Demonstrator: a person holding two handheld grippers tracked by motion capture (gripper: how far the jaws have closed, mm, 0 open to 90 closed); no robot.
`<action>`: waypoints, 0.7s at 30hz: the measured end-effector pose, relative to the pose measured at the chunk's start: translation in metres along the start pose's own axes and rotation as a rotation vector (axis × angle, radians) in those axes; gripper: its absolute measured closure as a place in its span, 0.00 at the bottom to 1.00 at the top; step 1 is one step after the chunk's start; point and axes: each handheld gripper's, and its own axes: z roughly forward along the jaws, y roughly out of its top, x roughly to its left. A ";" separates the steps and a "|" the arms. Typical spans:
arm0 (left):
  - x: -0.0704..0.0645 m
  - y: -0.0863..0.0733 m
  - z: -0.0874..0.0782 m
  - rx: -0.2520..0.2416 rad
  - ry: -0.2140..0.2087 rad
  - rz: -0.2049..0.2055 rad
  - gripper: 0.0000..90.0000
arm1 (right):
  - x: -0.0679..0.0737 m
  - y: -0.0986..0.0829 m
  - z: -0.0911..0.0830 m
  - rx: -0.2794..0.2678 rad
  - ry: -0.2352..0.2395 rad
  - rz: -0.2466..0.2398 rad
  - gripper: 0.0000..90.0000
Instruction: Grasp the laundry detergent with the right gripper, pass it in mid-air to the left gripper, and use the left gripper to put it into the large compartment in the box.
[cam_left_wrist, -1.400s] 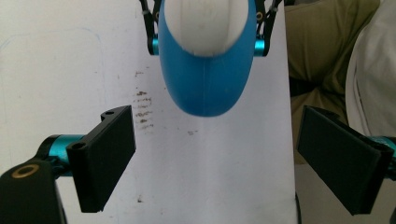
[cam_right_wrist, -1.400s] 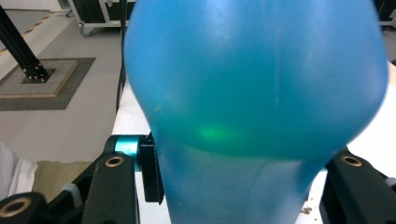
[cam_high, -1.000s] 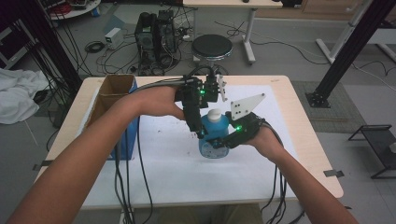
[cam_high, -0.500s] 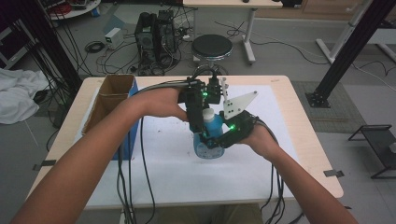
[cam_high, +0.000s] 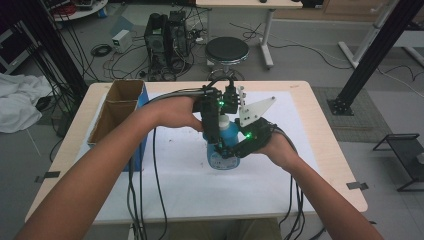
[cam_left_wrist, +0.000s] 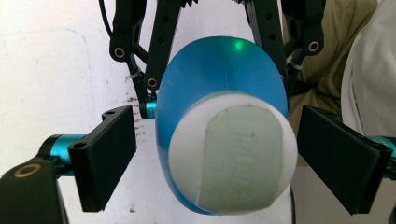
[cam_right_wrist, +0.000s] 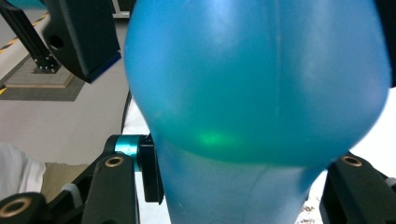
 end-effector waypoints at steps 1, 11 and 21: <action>0.000 0.000 0.000 0.001 0.005 0.003 0.14 | 0.000 0.000 0.000 -0.001 0.000 0.000 0.49; 0.000 0.002 0.004 0.013 -0.003 0.013 0.15 | 0.001 0.002 0.000 0.001 0.003 0.026 0.49; 0.001 0.002 0.005 0.022 0.013 0.021 0.23 | -0.007 0.004 0.004 -0.078 -0.018 -0.090 0.49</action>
